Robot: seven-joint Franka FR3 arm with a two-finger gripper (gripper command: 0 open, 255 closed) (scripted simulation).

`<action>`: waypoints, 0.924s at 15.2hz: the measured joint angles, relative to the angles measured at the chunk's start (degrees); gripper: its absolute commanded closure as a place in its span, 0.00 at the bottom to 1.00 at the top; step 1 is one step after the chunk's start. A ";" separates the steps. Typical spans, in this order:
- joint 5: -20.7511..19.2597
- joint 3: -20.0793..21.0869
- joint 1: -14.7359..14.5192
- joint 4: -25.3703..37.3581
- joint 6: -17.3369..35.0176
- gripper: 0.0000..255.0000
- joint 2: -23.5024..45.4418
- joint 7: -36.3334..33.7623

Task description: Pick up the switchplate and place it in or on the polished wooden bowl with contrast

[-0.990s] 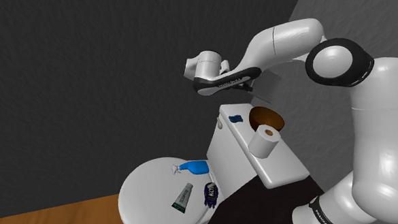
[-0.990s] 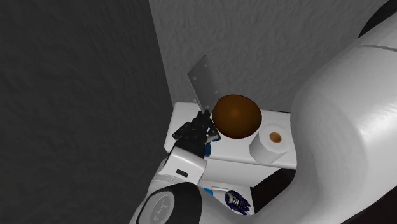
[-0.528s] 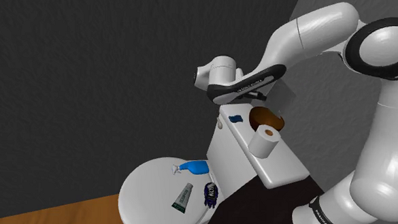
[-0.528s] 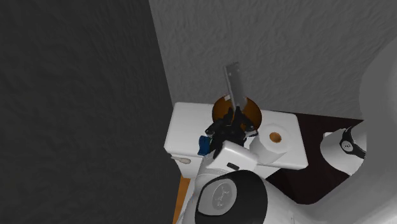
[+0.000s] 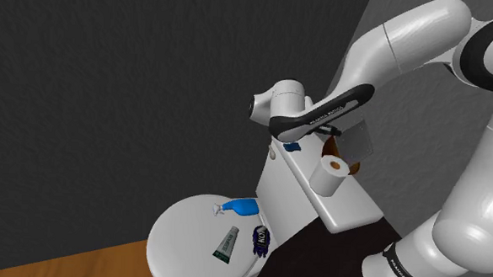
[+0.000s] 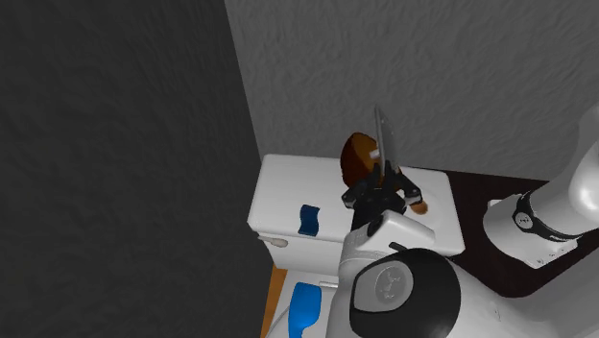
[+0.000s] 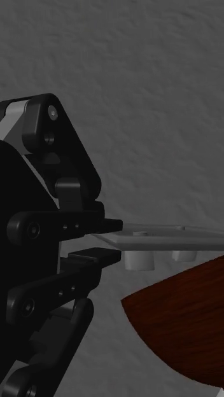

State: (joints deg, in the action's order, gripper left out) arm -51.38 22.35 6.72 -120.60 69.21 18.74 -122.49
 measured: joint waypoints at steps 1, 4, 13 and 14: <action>-0.01 -0.07 -0.03 -0.03 0.28 1.00 0.58 -0.54; -0.25 -0.27 -0.18 0.31 0.94 1.00 2.47 -2.03; -1.04 0.41 0.38 0.94 -2.06 1.00 7.20 -5.97; -1.13 0.78 0.71 0.91 -2.14 1.00 7.29 -6.11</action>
State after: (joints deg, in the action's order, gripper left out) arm -52.51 23.13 7.44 -119.68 67.07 26.03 -128.60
